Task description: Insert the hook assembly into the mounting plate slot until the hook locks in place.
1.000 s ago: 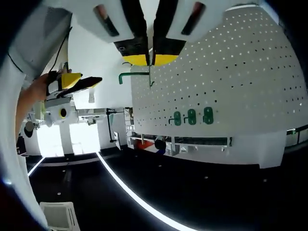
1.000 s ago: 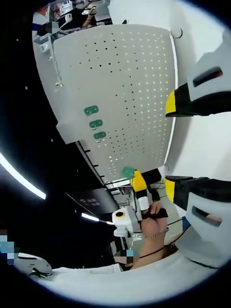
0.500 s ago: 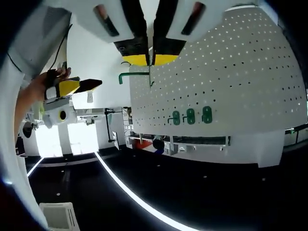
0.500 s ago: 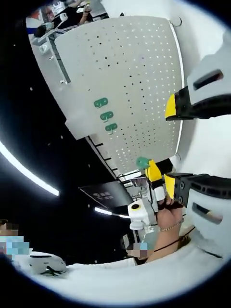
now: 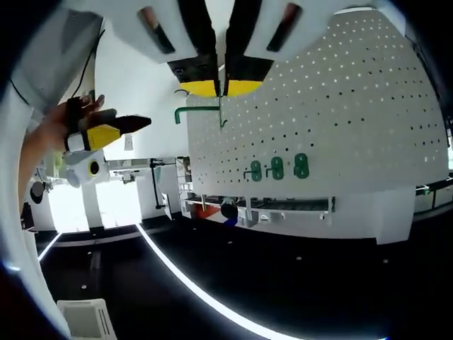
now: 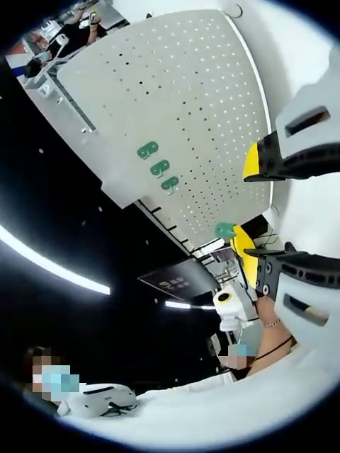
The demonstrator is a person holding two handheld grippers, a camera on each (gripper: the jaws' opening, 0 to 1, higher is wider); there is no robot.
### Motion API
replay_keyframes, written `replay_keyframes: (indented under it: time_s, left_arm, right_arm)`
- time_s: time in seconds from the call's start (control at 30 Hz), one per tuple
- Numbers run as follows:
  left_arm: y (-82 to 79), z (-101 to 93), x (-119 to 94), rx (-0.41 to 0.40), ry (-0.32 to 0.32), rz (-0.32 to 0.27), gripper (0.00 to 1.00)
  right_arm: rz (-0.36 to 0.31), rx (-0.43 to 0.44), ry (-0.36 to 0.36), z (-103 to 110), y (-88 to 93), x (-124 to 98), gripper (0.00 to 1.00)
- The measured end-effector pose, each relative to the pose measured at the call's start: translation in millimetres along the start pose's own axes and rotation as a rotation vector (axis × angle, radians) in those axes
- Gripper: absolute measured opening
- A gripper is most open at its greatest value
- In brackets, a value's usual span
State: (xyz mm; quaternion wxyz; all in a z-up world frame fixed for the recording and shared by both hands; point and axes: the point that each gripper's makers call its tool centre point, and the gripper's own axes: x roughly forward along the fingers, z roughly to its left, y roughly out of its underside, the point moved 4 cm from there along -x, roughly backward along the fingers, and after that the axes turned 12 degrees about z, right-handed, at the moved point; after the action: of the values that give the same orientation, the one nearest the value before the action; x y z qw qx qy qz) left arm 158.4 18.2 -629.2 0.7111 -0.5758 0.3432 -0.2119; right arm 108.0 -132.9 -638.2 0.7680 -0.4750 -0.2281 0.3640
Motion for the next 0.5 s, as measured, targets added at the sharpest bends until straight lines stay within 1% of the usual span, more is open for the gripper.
replay_keyframes:
  time_s: [0.23, 0.37, 0.5]
  left_arm:
    - [-2.5, -0.8, 1, 0.001, -0.009, -0.003, 0.02]
    - [-4.6, -1.0, 2, 0.0, -0.016, -0.005, 0.02]
    - [-6.8, 0.0, 2, -0.002, -0.028, -0.011, 0.02]
  right_arm:
    - [-0.001, 0.007, -0.025, 3, -1.7, 13, 0.34]
    - [-0.006, 0.028, -0.043, 5, -4.3, 22, 0.34]
    - [-0.026, 0.041, -0.05, 4, -10.2, 30, 0.33]
